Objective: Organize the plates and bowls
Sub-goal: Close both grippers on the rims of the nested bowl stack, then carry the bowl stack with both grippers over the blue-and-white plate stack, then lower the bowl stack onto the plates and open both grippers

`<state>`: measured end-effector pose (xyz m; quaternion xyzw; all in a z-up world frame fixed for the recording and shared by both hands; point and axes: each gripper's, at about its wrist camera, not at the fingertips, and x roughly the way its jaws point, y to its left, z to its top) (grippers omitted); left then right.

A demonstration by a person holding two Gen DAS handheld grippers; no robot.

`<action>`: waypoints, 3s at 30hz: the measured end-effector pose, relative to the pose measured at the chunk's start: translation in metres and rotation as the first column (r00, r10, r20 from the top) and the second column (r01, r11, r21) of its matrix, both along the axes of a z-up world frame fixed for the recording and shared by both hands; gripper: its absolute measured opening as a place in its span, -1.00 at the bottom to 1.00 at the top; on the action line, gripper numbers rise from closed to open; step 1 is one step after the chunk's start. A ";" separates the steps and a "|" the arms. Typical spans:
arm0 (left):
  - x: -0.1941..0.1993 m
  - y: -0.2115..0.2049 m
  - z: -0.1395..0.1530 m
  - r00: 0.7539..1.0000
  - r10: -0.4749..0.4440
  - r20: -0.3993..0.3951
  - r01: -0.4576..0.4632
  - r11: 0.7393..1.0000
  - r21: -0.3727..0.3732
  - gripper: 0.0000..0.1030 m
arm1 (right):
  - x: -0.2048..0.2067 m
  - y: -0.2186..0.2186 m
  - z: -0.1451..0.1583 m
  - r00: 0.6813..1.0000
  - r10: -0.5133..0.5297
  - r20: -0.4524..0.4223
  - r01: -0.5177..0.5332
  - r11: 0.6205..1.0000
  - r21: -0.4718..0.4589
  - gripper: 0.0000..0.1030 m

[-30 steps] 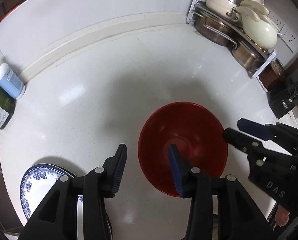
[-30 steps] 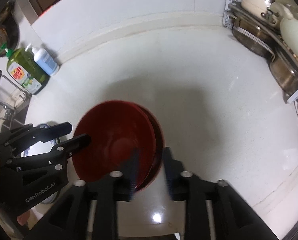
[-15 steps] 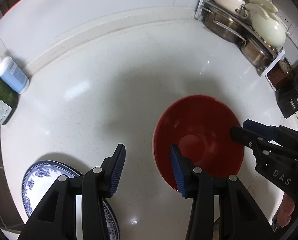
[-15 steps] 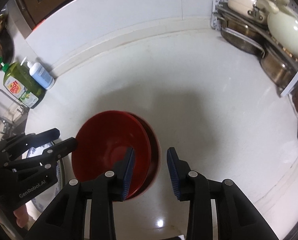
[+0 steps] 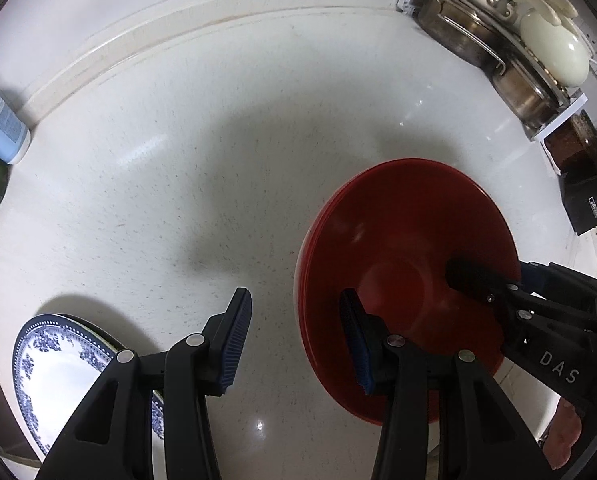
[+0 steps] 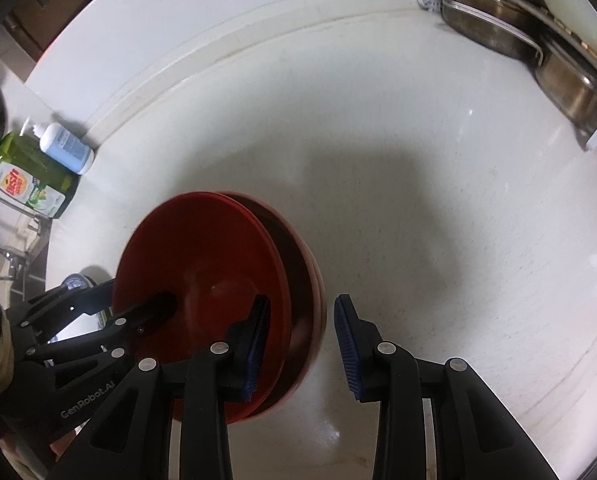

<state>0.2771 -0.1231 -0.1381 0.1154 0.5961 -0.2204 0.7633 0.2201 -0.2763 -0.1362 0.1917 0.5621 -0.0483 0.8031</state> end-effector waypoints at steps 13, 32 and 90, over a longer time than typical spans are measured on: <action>0.003 -0.007 -0.008 0.999 0.002 -0.054 -0.004 0.999 -0.041 -0.50 | 0.004 0.001 -0.016 0.998 0.011 -0.059 -0.007 0.998 0.056 -0.40; -0.010 0.038 0.029 0.992 0.122 -0.026 -0.124 0.989 -0.085 -0.53 | 0.001 0.030 0.020 0.999 0.038 -0.013 -0.038 0.999 0.023 -0.42; -0.046 0.287 0.021 0.885 0.452 -0.111 -0.459 0.887 -0.055 -0.53 | 0.015 0.272 0.006 0.906 0.402 -0.129 -0.379 0.909 0.172 -0.39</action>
